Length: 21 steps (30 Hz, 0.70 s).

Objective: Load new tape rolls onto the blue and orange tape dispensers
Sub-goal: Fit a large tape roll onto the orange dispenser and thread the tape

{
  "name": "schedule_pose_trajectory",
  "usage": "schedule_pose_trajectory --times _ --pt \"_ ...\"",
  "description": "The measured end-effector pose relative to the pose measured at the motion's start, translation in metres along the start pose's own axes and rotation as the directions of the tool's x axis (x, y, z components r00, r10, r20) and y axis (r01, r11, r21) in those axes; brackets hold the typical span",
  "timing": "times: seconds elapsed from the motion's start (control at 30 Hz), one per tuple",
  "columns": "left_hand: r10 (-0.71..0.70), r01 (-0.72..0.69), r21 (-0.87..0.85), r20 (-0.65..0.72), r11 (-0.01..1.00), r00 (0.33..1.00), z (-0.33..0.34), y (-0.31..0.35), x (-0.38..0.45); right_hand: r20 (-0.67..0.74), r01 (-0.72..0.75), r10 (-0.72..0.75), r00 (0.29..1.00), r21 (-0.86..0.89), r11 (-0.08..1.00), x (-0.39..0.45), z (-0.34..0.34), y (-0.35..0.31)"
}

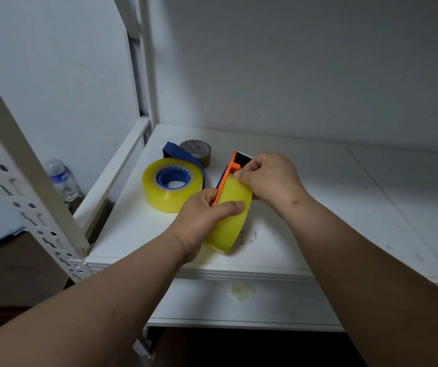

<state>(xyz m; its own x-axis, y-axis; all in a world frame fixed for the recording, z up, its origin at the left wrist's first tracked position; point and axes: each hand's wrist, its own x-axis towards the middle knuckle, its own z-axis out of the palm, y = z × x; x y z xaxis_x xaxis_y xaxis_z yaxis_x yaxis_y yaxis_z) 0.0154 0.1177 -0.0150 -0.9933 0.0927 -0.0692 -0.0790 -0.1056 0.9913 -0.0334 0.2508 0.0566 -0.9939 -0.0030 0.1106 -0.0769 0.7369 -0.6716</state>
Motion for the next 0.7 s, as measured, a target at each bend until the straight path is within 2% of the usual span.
schedule_pose_trajectory --times 0.3,0.43,0.57,0.7 --pt "-0.09 0.092 -0.069 0.03 0.993 0.995 -0.009 0.004 -0.005 0.05 0.17 -0.163 0.985 -0.202 0.965 0.003 0.008 -0.002" --pt "-0.116 0.117 -0.063 0.02 0.991 0.993 -0.013 0.006 -0.006 0.065 0.187 -0.181 0.981 -0.111 0.976 0.002 0.01 -0.004" --pt "-0.125 0.125 -0.02 0.014 0.992 0.992 -0.016 0.01 -0.006 0.102 0.114 -0.119 0.988 0.051 0.992 0.003 0.008 -0.008" --pt "-0.122 0.12 0.045 0.03 0.992 0.992 -0.017 0.011 -0.005 0.138 0.182 -0.173 0.975 -0.059 0.981 0.002 0.008 -0.016"
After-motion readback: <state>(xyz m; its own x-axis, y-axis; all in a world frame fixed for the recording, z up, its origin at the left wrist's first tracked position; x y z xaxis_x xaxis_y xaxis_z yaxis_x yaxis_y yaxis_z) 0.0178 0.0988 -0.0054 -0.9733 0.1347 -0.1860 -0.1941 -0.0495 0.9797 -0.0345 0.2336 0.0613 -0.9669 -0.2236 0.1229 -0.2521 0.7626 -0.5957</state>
